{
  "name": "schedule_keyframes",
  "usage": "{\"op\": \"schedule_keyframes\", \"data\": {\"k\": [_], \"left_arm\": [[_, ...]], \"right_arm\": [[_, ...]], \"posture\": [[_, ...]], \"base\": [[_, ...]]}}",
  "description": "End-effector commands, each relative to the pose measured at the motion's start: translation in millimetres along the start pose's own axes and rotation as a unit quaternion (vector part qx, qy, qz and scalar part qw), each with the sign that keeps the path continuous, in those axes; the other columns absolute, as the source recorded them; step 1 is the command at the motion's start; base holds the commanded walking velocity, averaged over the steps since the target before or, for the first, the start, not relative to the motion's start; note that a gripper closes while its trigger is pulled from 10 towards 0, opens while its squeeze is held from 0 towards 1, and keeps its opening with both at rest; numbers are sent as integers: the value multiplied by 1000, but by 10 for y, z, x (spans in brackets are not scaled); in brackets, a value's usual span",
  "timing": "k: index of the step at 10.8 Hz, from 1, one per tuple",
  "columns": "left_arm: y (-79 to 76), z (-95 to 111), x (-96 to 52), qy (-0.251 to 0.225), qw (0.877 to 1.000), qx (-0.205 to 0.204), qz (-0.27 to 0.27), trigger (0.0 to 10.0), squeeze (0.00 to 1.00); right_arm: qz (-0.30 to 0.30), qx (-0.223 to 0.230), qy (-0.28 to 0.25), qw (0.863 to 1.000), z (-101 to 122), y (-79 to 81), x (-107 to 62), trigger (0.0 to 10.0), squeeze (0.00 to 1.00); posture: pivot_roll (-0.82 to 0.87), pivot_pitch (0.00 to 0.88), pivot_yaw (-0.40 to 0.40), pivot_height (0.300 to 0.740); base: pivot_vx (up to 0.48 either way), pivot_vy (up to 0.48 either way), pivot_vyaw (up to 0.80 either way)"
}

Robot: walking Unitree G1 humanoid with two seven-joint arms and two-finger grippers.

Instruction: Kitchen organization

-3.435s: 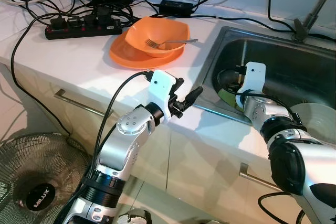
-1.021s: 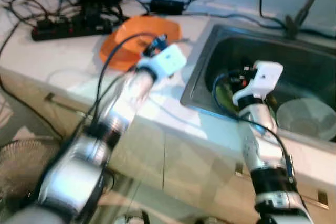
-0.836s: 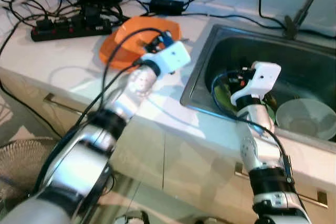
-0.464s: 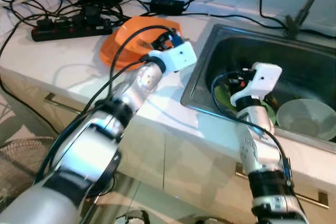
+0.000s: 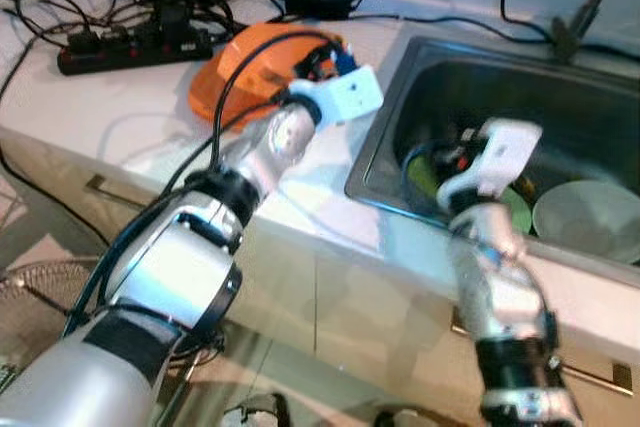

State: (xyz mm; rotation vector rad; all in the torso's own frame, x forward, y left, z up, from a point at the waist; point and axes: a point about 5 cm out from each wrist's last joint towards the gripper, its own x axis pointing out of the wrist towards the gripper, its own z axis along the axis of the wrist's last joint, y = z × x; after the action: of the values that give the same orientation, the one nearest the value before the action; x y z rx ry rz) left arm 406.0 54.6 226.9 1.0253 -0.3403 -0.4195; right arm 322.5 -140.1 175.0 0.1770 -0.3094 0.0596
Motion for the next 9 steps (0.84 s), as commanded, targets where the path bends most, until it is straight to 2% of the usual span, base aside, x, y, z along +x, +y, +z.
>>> {"op": "schedule_keyframes", "data": {"k": [1, 2, 5, 9], "left_arm": [[36, 30, 19, -3, 1000, 0, 7, 10000, 0], [42, 41, 24, -5, 1000, -6, 12, 10000, 0], [-5, 51, 24, -7, 1000, -9, 8, 10000, 0], [24, 93, 51, -5, 1000, 14, 28, 10000, 0]], "right_arm": [[1, -3, -11, 1000, 107, 5, 35, 10000, 0], [2, 3, -18, 1000, 236, 20, 100, 10000, 0], [5, -2, -14, 1000, 343, -1, 161, 10000, 0], [-3, 5, -1, 1000, 334, -19, 65, 10000, 0]], "posture": [[-36, 145, 27, 740], [-44, 154, 19, 740], [-54, 168, 3, 740], [-78, 171, -2, 740]], "base": [[0, 0, 0], [0, 0, 0], [0, 0, 0], [0, 0, 0]]}}
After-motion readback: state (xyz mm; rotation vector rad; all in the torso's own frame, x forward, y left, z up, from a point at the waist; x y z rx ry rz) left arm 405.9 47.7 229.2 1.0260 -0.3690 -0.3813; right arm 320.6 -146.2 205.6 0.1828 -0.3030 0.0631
